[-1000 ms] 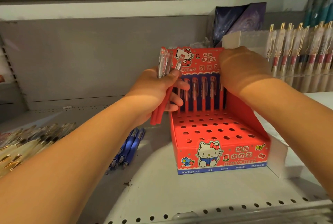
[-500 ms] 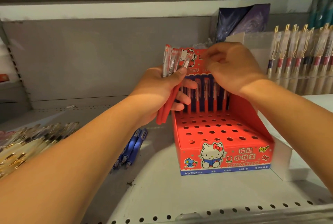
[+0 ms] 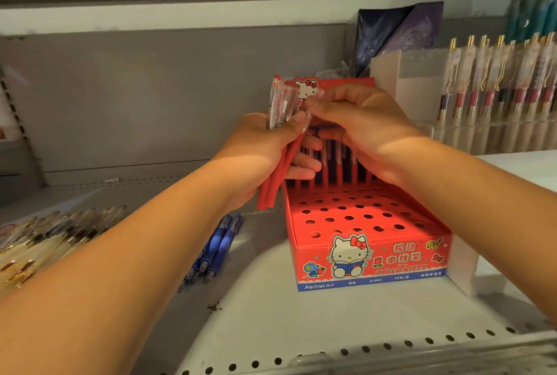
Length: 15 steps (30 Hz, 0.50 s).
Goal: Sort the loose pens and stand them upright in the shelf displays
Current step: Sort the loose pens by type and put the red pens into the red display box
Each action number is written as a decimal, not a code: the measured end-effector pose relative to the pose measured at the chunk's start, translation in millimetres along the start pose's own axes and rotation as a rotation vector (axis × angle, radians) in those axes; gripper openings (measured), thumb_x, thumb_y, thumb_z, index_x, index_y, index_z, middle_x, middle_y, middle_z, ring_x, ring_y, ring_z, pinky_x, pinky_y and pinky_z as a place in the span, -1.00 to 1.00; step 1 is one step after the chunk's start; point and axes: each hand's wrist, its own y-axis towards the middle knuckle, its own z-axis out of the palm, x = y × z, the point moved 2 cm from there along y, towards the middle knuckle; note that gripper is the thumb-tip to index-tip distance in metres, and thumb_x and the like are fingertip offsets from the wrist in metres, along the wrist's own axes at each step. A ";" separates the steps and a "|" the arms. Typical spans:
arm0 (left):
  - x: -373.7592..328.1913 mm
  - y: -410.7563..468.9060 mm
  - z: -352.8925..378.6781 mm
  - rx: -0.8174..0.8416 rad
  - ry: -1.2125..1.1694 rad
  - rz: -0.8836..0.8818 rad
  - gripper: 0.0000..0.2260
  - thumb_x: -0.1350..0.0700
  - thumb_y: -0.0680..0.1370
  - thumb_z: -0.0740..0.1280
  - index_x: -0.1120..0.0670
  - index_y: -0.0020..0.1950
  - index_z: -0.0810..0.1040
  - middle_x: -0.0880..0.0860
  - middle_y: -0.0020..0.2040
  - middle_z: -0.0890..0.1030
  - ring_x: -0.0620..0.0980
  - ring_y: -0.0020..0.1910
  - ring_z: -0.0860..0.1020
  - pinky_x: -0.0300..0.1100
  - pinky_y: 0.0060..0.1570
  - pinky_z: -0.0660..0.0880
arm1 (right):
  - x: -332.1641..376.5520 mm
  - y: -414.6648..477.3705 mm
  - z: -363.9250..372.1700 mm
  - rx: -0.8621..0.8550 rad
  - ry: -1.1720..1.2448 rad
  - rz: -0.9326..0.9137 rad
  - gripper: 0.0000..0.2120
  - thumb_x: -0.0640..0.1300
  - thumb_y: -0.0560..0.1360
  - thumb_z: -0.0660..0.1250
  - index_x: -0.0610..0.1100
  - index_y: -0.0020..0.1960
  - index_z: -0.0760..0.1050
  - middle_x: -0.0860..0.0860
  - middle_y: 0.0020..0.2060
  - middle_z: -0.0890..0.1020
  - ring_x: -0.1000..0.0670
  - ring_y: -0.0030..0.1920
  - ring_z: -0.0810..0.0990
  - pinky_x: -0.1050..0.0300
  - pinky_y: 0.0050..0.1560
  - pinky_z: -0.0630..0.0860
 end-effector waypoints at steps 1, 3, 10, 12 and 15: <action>-0.9 1.0 -0.7 -0.033 -0.026 -0.008 -0.82 0.08 0.66 0.24 0.18 0.00 0.52 0.12 -0.28 0.69 0.05 -0.39 0.66 -0.16 -0.39 0.62 | 1.2 0.0 -0.1 -0.007 0.030 0.000 -0.91 -0.22 0.46 0.44 -0.20 -0.09 0.54 -0.09 -0.21 0.65 0.04 -0.23 0.65 0.24 -0.21 0.56; -3.1 3.1 -4.1 -0.107 -0.053 -0.007 -0.80 0.07 0.66 0.24 0.19 0.00 0.53 0.13 -0.29 0.69 0.06 -0.37 0.67 -0.11 -0.34 0.65 | 3.5 0.6 -0.8 -0.029 0.103 -0.002 -0.91 -0.24 0.49 0.42 -0.19 -0.07 0.51 -0.12 -0.18 0.66 0.02 -0.25 0.66 0.21 -0.21 0.60; -6.7 5.5 -14.1 -0.246 0.107 0.035 -0.75 0.00 0.68 0.20 0.14 0.17 0.53 -0.01 -0.40 0.63 -0.06 -0.52 0.52 -0.21 -0.46 0.52 | 0.7 1.5 -2.6 -0.125 0.066 -0.050 -0.78 -0.30 0.50 0.41 -0.20 0.12 0.49 -0.05 -0.23 0.70 -0.04 -0.25 0.71 0.00 -0.27 0.65; -4.7 5.9 -14.3 -0.251 0.115 0.029 -0.73 0.01 0.68 0.20 0.18 0.22 0.49 -0.02 -0.46 0.56 -0.05 -0.58 0.40 -0.27 -0.54 0.39 | -0.5 1.3 -3.6 -0.139 0.050 -0.064 -0.80 -0.30 0.50 0.42 -0.18 0.09 0.49 -0.03 -0.24 0.70 -0.03 -0.25 0.71 -0.01 -0.28 0.65; -5.2 6.6 -15.4 -0.262 0.101 0.008 -0.73 0.03 0.67 0.21 0.22 0.21 0.46 -0.04 -0.51 0.43 -0.10 -0.61 0.23 -0.33 -0.56 0.20 | 1.1 2.9 -7.3 -0.195 0.023 -0.094 -0.82 -0.28 0.48 0.44 -0.12 -0.01 0.48 0.01 -0.30 0.69 0.00 -0.27 0.71 0.02 -0.32 0.65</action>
